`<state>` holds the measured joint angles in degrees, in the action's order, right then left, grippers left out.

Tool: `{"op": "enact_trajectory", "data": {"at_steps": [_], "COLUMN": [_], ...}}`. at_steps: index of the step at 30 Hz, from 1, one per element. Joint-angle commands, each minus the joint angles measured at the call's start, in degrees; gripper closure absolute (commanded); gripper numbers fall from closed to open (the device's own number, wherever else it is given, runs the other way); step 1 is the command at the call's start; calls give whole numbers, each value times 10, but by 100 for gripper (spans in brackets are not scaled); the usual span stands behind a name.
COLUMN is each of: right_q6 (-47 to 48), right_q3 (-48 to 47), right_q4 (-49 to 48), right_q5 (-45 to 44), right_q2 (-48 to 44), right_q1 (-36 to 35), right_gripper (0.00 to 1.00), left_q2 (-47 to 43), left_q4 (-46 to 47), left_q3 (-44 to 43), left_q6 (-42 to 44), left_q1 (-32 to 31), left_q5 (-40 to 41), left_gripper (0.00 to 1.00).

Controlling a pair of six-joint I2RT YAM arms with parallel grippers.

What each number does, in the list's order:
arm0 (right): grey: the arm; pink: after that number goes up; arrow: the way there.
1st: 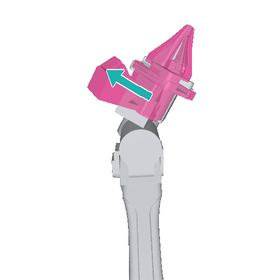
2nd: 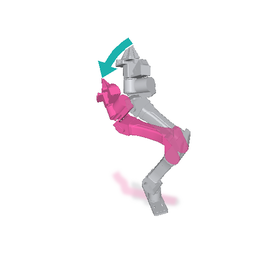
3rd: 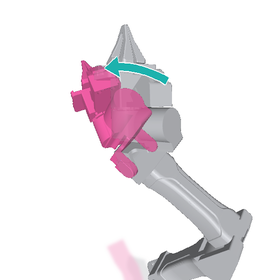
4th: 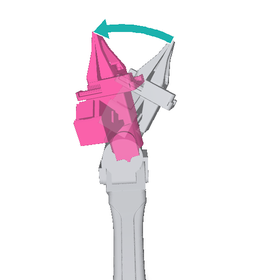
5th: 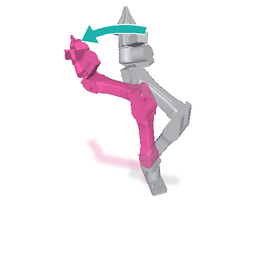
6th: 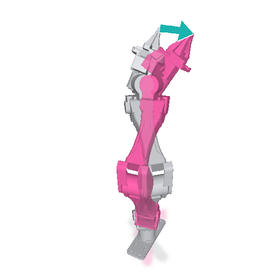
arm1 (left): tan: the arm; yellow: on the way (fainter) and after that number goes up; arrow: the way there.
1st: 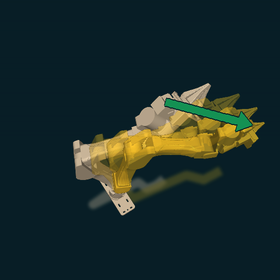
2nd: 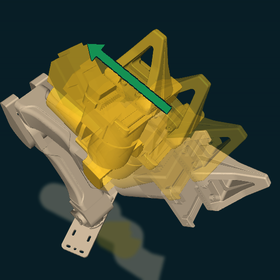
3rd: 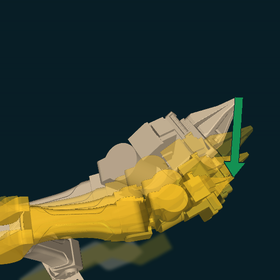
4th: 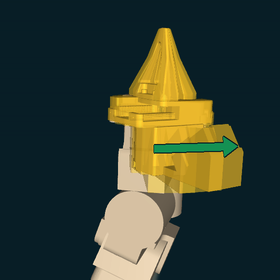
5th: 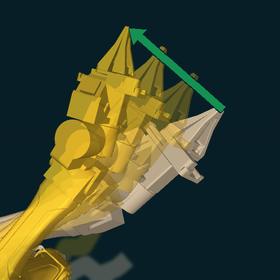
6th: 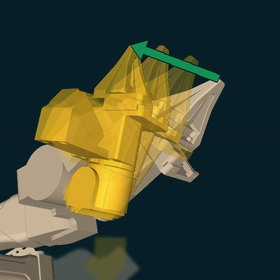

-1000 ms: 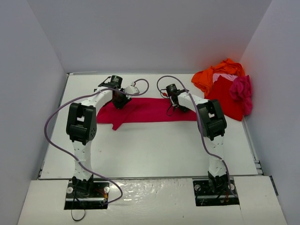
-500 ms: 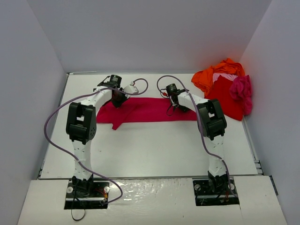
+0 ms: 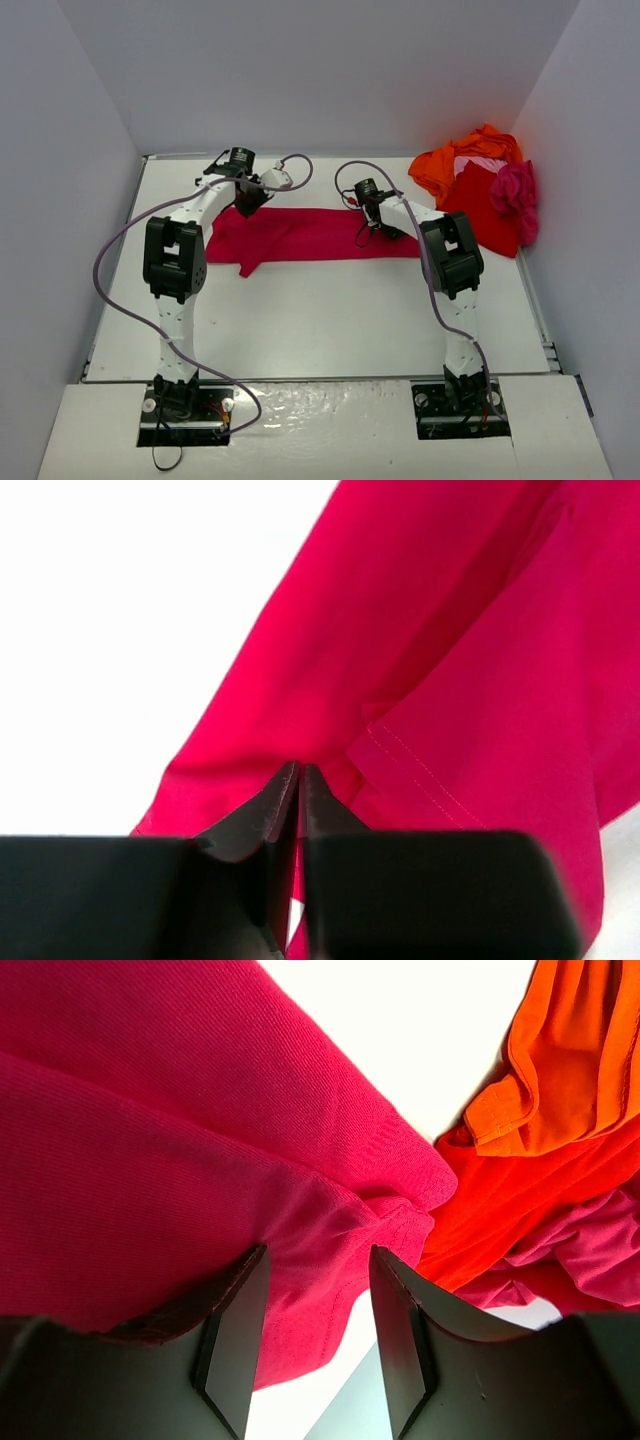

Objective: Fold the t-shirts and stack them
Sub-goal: Fold the other side of the tshirt into a rectangle

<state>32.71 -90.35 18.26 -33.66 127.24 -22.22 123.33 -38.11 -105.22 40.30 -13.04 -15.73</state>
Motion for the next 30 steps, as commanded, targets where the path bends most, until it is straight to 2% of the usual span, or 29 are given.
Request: {"op": "enact_trajectory", "data": {"at_steps": [1,2,5,6,25,30], "right_q6": [-11,-11,-12,-11,-11,-10], "right_q3": [3,1,0,1,13,13], "right_q4": [8,9,9,9,7,6], "right_q5": [-6,-7,-6,-6,-2,-2], "right_q2": [-33,-31,-32,-33,-35,-31], "right_q1": [-5,-5,-5,-5,-3,-3], "right_gripper": [57,57,57,57,57,57], "left_q2": [-21,-20,-6,-1,63,47], "left_q4": [-39,-53,-107,-117,-159,-146], "left_q3": [-25,-25,-48,-54,-129,-109], "left_q6": [13,15,27,29,26,30], "left_q1": [3,3,4,4,10,12], "left_q5": [-32,-38,-74,-82,-88,-81], "left_gripper": [86,78,66,65,66,80]}}
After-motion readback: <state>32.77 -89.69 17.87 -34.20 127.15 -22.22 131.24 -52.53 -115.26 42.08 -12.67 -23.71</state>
